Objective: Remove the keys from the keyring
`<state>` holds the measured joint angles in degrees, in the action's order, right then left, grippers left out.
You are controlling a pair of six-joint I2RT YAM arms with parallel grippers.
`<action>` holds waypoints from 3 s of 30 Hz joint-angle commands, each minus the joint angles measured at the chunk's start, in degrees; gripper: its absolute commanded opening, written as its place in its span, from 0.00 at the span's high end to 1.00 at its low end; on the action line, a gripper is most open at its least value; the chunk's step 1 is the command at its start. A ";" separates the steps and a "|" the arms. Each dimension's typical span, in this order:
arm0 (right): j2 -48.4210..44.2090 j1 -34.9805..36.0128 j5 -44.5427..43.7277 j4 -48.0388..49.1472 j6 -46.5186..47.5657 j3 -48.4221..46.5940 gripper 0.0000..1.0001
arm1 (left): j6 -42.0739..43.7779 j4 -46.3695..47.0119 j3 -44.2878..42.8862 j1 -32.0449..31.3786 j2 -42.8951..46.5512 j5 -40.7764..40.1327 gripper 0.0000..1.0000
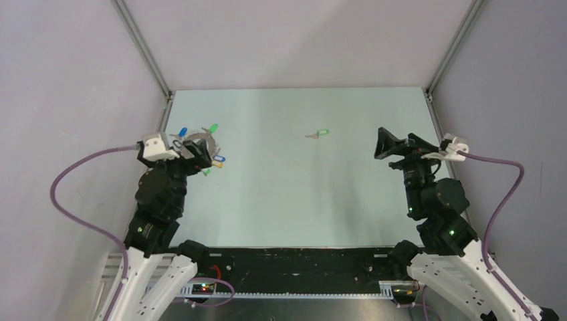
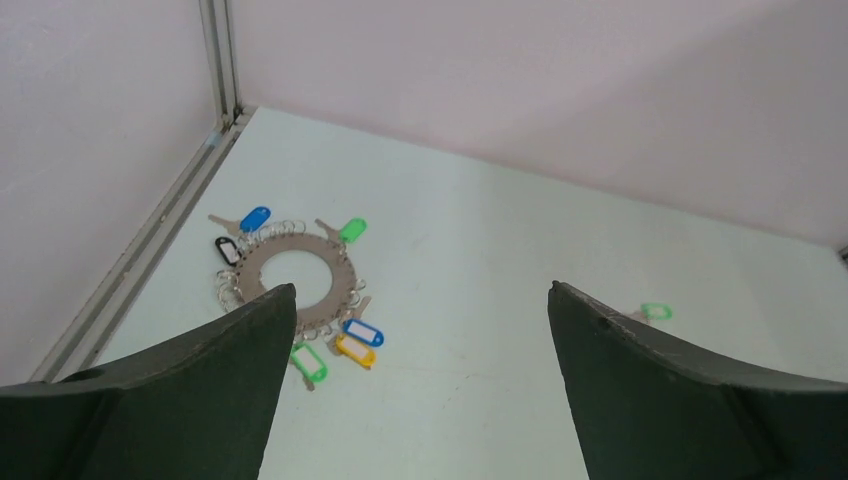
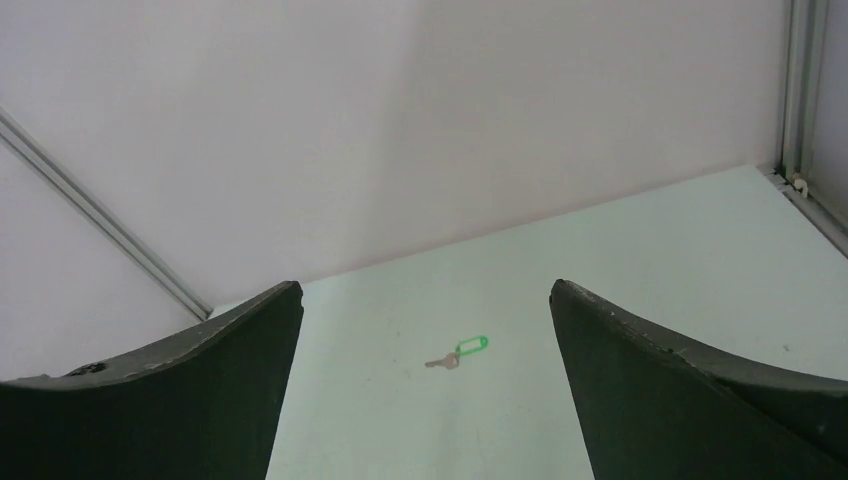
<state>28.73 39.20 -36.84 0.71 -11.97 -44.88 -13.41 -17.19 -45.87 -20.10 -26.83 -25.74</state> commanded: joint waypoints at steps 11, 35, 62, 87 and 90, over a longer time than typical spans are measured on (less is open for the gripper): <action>5.27 -0.01 0.55 4.05 0.85 -0.36 0.00 | -4.81 -4.09 -8.21 1.79 -28.70 2.18 0.02; -1.40 -0.31 1.30 1.66 1.94 -0.38 0.00 | 3.02 -7.08 -31.37 13.88 -79.87 3.85 0.41; -3.07 -0.48 1.85 1.67 1.38 -0.38 0.00 | 6.14 -31.53 -51.08 19.51 -95.52 22.57 1.00; -3.47 -0.60 3.58 1.51 0.02 -0.38 0.00 | 8.07 -32.24 -44.87 16.58 -87.74 6.68 0.07; -4.01 -0.57 3.38 1.41 0.47 -0.38 0.00 | 9.64 -33.69 -43.83 17.64 -91.89 9.68 0.09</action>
<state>25.85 38.87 -33.47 1.19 -11.60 -44.88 -6.33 -48.82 -89.80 -3.60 -114.06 -15.88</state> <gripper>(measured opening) 0.996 0.928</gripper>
